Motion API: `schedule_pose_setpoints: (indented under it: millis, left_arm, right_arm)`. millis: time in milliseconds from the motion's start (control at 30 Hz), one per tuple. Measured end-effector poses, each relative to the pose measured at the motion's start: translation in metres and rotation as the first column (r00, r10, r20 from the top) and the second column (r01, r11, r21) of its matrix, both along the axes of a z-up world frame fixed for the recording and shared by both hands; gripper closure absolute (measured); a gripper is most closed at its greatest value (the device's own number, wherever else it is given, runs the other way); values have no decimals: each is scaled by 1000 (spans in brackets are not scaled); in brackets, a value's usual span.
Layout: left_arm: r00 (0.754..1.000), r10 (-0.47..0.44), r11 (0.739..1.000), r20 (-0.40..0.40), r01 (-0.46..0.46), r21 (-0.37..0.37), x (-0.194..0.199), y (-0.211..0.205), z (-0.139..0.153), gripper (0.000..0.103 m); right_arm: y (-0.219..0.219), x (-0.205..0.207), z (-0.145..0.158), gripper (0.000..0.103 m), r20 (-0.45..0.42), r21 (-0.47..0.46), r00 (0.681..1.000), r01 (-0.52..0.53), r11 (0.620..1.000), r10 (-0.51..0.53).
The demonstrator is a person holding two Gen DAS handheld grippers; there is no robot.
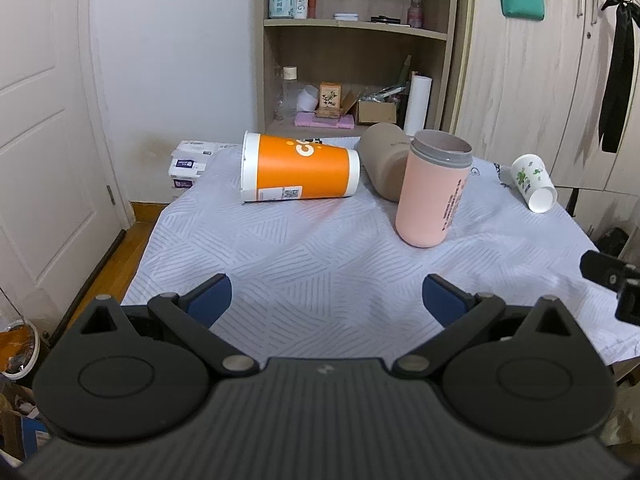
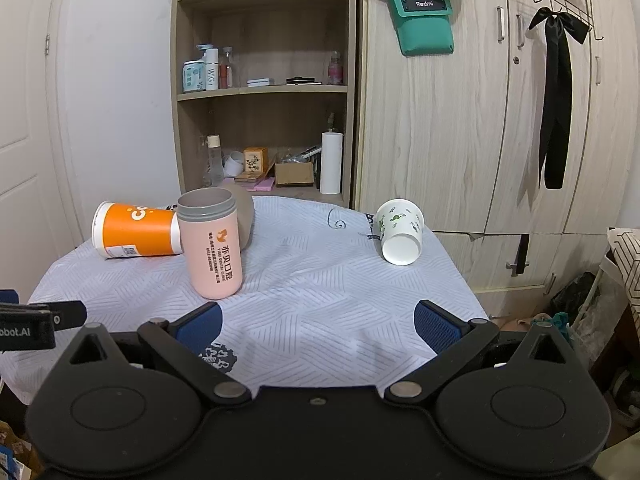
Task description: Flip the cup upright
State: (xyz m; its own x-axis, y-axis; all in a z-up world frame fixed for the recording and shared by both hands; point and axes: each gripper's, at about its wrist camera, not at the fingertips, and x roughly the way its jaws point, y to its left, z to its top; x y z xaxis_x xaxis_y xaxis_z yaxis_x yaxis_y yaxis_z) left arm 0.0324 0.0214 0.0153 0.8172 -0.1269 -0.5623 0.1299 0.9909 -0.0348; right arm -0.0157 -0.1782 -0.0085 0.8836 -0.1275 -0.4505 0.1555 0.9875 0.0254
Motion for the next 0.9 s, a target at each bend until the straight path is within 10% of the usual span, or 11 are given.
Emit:
schedule_pose_setpoints:
  millis: [900]
  left_arm:
    - [1000, 24, 999, 2, -24, -29, -3, 7, 2, 0]
  right_arm:
    - [0, -2, -1, 0, -6, 3, 1000, 10, 1000, -10]
